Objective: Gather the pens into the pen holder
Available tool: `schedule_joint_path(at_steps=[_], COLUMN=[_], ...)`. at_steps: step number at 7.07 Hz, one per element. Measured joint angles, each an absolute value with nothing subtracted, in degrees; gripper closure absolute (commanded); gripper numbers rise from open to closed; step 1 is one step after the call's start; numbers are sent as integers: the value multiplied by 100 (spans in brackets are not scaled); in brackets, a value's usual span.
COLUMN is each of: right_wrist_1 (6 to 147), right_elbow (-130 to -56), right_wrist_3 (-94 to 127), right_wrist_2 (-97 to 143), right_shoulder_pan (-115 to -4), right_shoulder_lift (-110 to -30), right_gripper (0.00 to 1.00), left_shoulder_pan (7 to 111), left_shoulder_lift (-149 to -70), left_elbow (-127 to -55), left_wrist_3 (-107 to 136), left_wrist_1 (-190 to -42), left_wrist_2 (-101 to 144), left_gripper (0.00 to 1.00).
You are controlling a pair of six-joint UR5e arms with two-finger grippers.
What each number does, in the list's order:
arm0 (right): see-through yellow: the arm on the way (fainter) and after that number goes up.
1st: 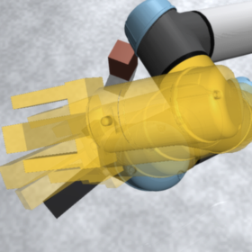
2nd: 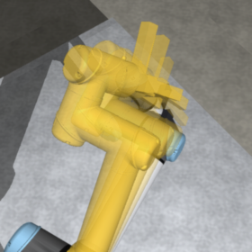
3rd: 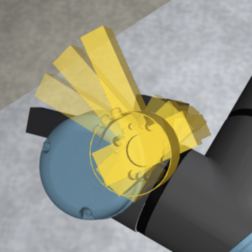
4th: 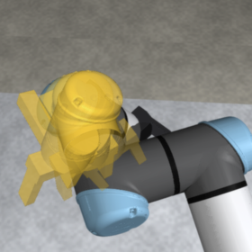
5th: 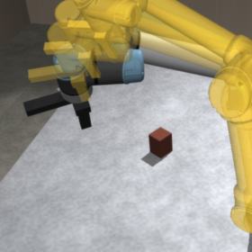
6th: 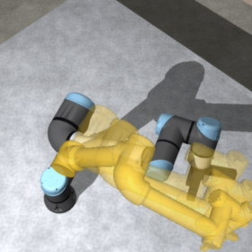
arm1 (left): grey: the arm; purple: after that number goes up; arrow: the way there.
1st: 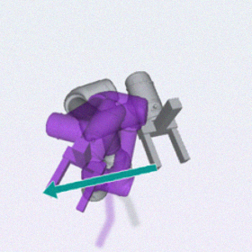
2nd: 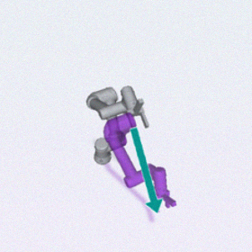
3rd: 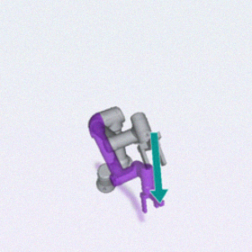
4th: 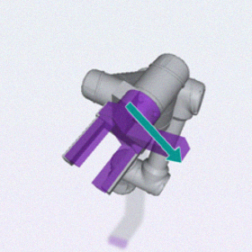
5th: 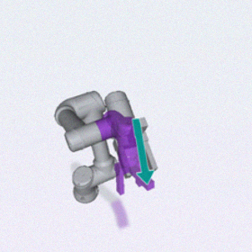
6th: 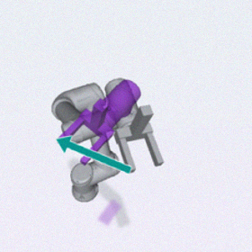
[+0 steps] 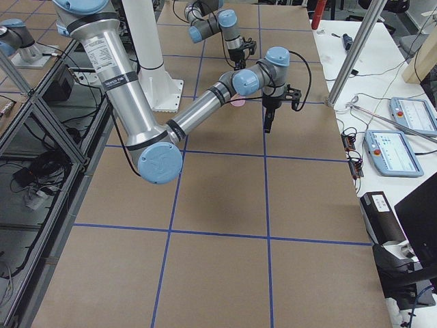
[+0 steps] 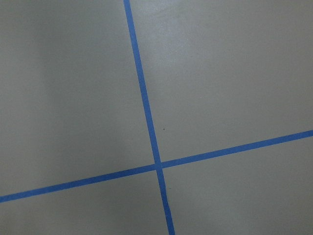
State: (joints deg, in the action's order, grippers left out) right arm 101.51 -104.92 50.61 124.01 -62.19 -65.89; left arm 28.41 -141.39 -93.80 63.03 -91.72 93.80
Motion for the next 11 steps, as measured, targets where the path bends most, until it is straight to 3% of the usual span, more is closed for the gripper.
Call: schedule_joint_path(at_steps=[3, 7, 8, 9, 11], right_wrist_1=[10151, 9998, 9796, 9612, 9470], right_elbow=[-10470, -9769, -9634, -9556, -9532], right_wrist_3=[5018, 3304, 2807, 2520, 1980], right_wrist_2=[12409, 13292, 13475, 13628, 13827], right_shoulder_pan=[-6319, -7486, -7840, -8168, -8581], right_shoulder_lift=[-6592, -6942, -7240, -7546, -8064], right_gripper=[0, 0, 0, 0, 0], left_shoulder_pan=[3692, 5887, 6518, 7092, 8068], left_shoulder_lift=[-13681, -11701, -11226, -10864, -10320], left_elbow=[-9714, -10128, -10072, -9894, -9368], left_wrist_3=[5875, 3131, 2426, 1906, 1439], left_wrist_1=[-9139, -9167, -9149, -9143, -9285], left_wrist_2=[10203, 12137, 12625, 13111, 13894], left_gripper=[30, 30, 24, 0, 0])
